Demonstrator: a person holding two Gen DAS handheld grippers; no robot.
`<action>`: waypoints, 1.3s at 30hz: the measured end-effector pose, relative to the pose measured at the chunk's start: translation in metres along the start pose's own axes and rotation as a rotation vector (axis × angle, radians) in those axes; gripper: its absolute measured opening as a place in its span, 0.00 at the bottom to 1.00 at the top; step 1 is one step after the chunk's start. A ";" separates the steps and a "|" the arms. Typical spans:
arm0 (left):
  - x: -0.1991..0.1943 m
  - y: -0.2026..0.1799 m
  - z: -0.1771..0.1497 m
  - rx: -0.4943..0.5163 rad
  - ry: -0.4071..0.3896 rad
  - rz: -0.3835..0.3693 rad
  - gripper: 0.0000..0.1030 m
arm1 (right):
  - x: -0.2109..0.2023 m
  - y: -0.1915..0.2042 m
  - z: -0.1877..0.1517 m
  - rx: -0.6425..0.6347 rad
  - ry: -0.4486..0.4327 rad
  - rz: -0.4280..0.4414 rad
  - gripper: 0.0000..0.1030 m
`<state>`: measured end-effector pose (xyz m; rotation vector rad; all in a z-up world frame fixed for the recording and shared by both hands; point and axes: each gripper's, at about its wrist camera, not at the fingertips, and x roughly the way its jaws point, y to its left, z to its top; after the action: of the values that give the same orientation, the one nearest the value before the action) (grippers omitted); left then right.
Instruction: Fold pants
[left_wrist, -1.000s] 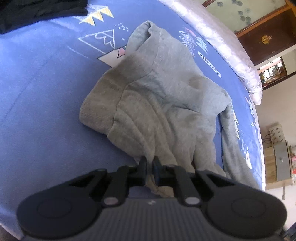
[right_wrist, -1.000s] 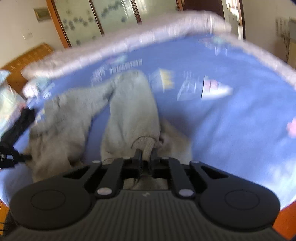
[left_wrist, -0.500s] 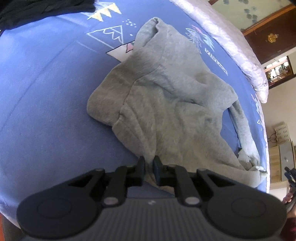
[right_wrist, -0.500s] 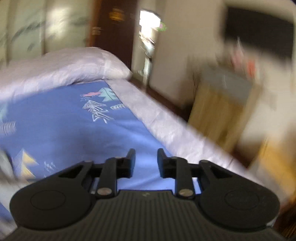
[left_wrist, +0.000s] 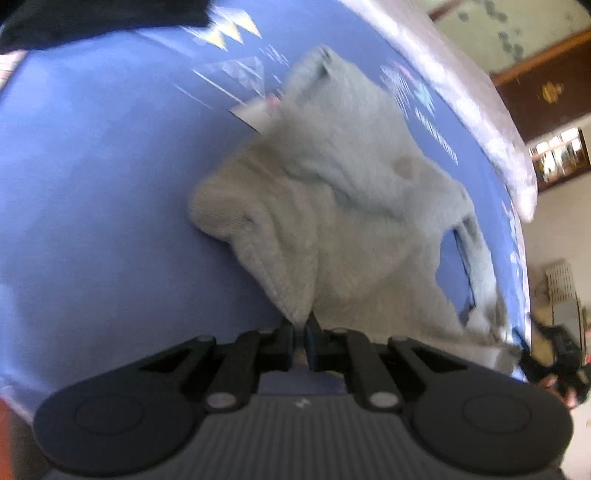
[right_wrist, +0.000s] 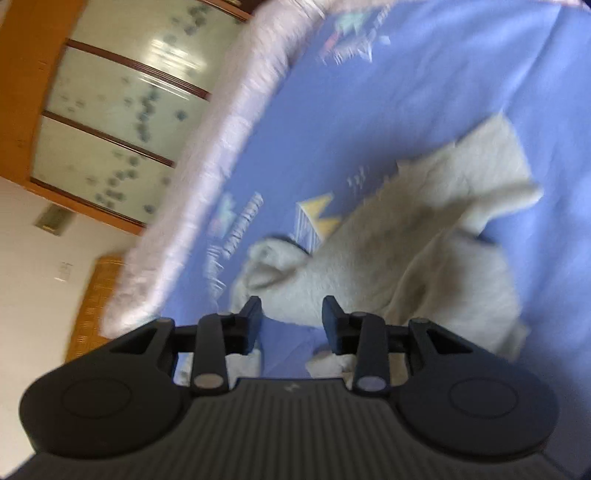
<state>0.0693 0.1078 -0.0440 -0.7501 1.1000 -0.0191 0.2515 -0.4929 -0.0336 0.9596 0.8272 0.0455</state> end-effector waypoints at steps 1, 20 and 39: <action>-0.009 0.005 0.001 -0.014 -0.015 0.006 0.06 | 0.010 -0.004 -0.001 0.008 -0.002 -0.042 0.37; -0.078 0.026 0.029 -0.016 -0.194 0.084 0.13 | -0.031 -0.086 0.011 0.297 -0.204 -0.214 0.60; 0.053 -0.073 0.020 0.172 0.075 0.043 0.30 | -0.077 -0.015 0.178 -0.112 -0.617 -0.147 0.12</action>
<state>0.1354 0.0437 -0.0407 -0.5755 1.1695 -0.1042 0.3071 -0.6569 0.0546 0.7422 0.3171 -0.3157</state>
